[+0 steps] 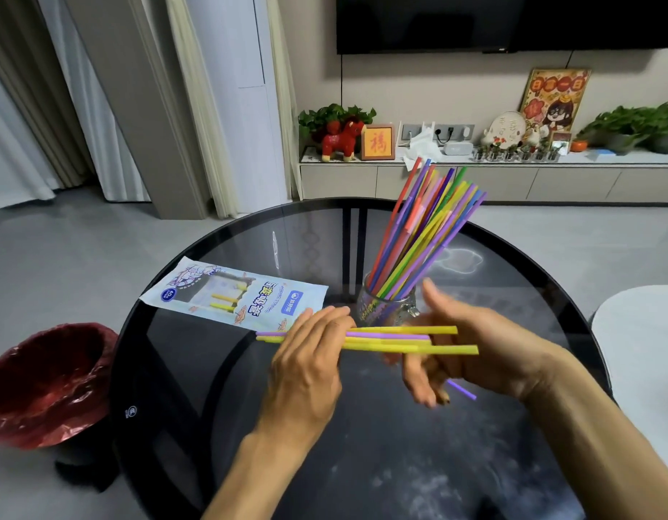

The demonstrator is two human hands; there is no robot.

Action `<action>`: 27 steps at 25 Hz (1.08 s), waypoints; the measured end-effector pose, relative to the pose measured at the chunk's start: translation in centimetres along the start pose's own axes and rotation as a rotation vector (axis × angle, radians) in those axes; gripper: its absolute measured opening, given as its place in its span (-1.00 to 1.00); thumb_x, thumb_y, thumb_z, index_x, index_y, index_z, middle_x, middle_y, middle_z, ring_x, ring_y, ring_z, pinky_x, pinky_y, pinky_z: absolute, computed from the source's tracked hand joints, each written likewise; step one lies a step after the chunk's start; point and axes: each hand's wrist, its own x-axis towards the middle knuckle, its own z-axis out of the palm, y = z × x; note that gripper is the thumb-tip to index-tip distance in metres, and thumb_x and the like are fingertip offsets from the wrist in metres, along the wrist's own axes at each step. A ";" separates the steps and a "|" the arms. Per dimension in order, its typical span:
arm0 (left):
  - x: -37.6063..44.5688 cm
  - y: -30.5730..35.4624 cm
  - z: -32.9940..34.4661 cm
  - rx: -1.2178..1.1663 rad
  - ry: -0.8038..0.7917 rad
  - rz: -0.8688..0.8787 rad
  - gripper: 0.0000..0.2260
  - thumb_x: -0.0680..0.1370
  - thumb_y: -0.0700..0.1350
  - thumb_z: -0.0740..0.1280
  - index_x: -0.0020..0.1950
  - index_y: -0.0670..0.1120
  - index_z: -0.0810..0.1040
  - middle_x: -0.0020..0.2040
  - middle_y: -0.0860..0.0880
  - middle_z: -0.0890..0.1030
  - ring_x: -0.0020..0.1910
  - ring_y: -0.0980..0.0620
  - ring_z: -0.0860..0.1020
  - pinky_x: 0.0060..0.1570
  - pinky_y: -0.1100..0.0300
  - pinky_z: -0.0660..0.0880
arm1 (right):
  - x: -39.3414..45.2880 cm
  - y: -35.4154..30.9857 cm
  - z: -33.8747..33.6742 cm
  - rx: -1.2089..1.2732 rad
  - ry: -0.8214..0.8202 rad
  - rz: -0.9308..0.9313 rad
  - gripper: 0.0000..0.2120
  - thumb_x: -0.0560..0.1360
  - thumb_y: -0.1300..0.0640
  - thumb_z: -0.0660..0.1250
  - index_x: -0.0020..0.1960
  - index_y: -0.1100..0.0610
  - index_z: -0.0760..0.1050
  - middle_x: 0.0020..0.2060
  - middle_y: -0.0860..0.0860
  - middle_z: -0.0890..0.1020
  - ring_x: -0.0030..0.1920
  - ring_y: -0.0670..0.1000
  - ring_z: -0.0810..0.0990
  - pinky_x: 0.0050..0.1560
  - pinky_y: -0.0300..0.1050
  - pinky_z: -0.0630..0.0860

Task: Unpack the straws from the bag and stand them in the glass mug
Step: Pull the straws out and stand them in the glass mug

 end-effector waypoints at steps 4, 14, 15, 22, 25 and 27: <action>2.3 1.8 -2.5 -0.660 -0.096 -0.242 -0.79 0.61 -0.14 0.16 0.09 -0.05 0.58 0.01 0.10 0.66 0.06 0.11 0.61 0.08 0.21 0.52 | 0.6 -0.1 0.1 0.037 0.337 -0.396 -0.71 0.55 0.05 0.27 0.14 0.20 0.61 0.04 0.16 0.71 -0.05 0.11 0.68 -0.11 -0.01 0.59; 0.7 -0.8 -0.5 -0.669 -0.700 -0.402 -0.75 0.66 -0.07 0.15 0.11 0.04 0.62 0.03 0.17 0.68 -0.01 0.37 0.57 0.06 0.30 0.48 | 4.6 3.0 2.5 -0.269 0.310 -0.557 -0.85 0.51 0.32 0.37 -0.01 0.43 0.60 -0.34 0.43 0.49 -0.45 0.26 0.41 -0.45 0.28 0.40; 0.7 -1.0 -0.7 -0.690 -0.751 -0.387 -0.76 0.66 -0.09 0.14 0.10 0.01 0.62 0.05 0.11 0.69 0.02 0.31 0.60 0.07 0.24 0.51 | 4.6 3.2 2.5 -0.279 0.313 -0.539 -0.84 0.50 0.30 0.39 -0.03 0.42 0.60 -0.33 0.43 0.51 -0.44 0.22 0.45 -0.43 0.28 0.44; 1.1 -0.8 -2.2 -1.081 -1.091 -0.425 -0.76 0.67 -0.16 0.11 0.18 -0.25 0.49 0.16 -0.40 0.58 0.07 -0.17 0.62 0.20 0.06 0.53 | 4.3 3.4 2.6 -0.101 0.304 -0.439 -0.88 0.37 0.27 0.45 -0.14 0.32 0.65 -0.22 0.18 0.73 -0.18 0.08 0.72 -0.15 -0.10 0.64; 1.2 -0.6 -2.8 -1.094 -1.136 -0.496 -0.78 0.68 -0.13 0.10 0.13 -0.19 0.50 0.19 -0.37 0.58 0.08 -0.14 0.62 0.20 0.12 0.53 | 4.5 3.3 3.1 -0.067 0.366 -0.431 -0.83 0.34 0.26 0.45 -0.16 0.39 0.62 -0.28 0.16 0.74 -0.24 0.04 0.73 -0.23 -0.20 0.60; 1.1 -0.4 -2.6 -1.017 -1.021 -0.582 -0.79 0.66 -0.08 0.15 0.14 -0.15 0.52 0.18 -0.26 0.63 0.11 -0.09 0.63 0.22 0.10 0.52 | 4.9 3.3 2.9 -0.067 0.452 -0.441 -0.75 0.33 0.21 0.46 -0.15 0.42 0.61 -0.27 0.20 0.74 -0.27 0.06 0.70 -0.24 -0.14 0.59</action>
